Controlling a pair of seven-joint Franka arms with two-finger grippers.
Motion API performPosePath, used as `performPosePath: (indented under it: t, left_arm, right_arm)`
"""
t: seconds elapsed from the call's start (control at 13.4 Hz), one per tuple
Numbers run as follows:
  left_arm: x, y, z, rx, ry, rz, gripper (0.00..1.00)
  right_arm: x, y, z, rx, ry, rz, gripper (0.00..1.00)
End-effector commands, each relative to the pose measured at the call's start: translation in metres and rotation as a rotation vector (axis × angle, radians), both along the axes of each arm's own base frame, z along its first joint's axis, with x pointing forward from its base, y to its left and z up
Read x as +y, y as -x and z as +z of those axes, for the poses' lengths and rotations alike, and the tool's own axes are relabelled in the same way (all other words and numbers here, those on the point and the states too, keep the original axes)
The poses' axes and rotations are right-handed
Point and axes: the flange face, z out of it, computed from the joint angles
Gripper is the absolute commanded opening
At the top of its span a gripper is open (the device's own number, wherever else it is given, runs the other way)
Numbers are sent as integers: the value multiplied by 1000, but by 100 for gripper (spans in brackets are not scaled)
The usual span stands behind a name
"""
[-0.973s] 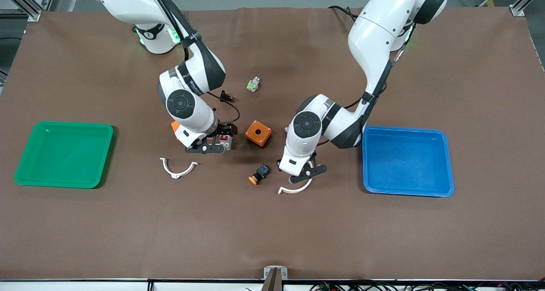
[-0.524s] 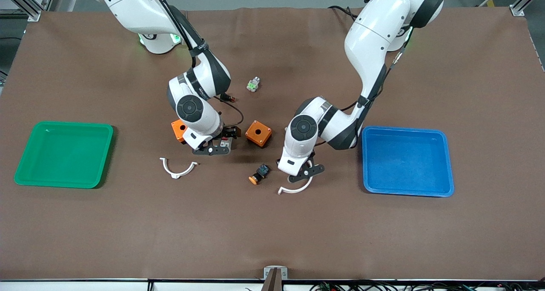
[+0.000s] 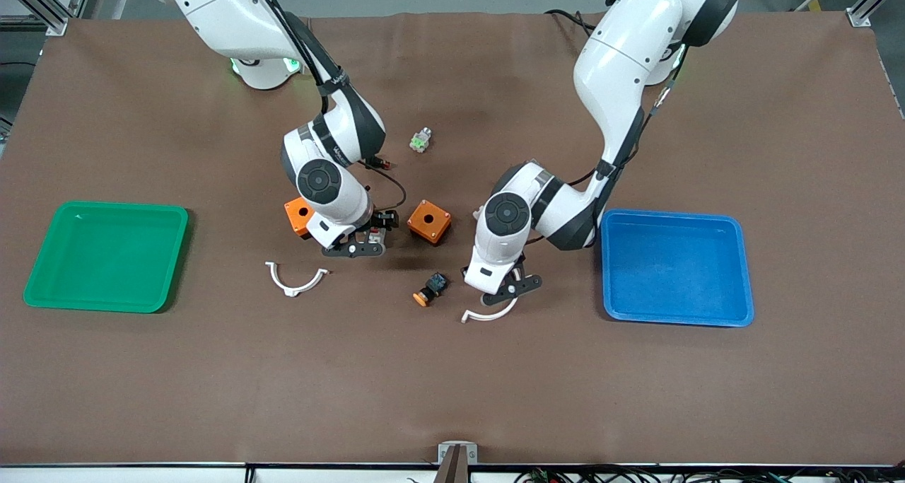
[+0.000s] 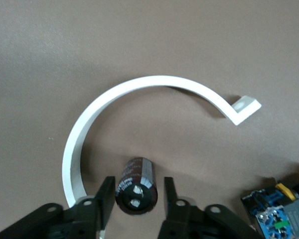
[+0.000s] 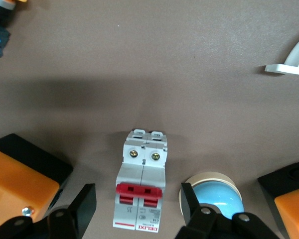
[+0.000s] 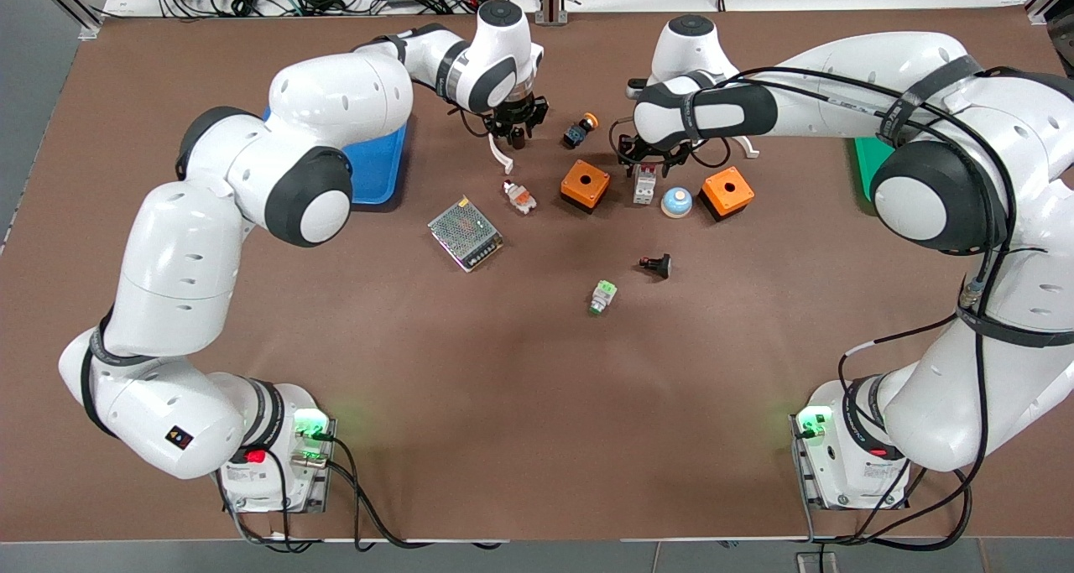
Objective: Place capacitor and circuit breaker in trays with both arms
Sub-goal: 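Close the right gripper on the breaker while the left gripper grasps the capacitor, then carry the breaker to the green tray while the left gripper carries the capacitor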
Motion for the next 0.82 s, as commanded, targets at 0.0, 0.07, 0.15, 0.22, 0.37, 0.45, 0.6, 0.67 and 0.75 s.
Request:
performPosePath:
  t: [0.0,0.07,0.15,0.22,0.37,0.45,0.6,0.67,0.75]
  left_arm:
    - [3,-7,10,-13,1,14,7]
    - [8,-11,18,-13,-1,23,0]
    - [15,-15,25,-11,-8,31,0]
    - [19,-19,37,-14,-7,38,0]
    - [37,-28,77,-7,-18,62,0]
    - [51,-34,100,-7,-19,73,0]
    - [89,-50,138,-10,-23,101,0]
    - [103,-53,141,8,-36,112,0]
    - [126,-61,141,15,-47,138,0]
  right_arm:
    - [2,1,0,-4,-7,-16,54]
    - [1,1,0,-3,-7,-17,43]
    - [-2,-1,0,-3,-7,-20,33]
    - [-2,-2,1,-1,-7,-21,27]
    - [-1,-2,2,2,-6,-19,17]
    - [0,-1,3,6,-4,-18,16]
    - [0,1,12,19,1,-12,16]
    - [-4,-2,21,28,5,-16,16]
    - [-8,-6,37,49,12,-15,16]
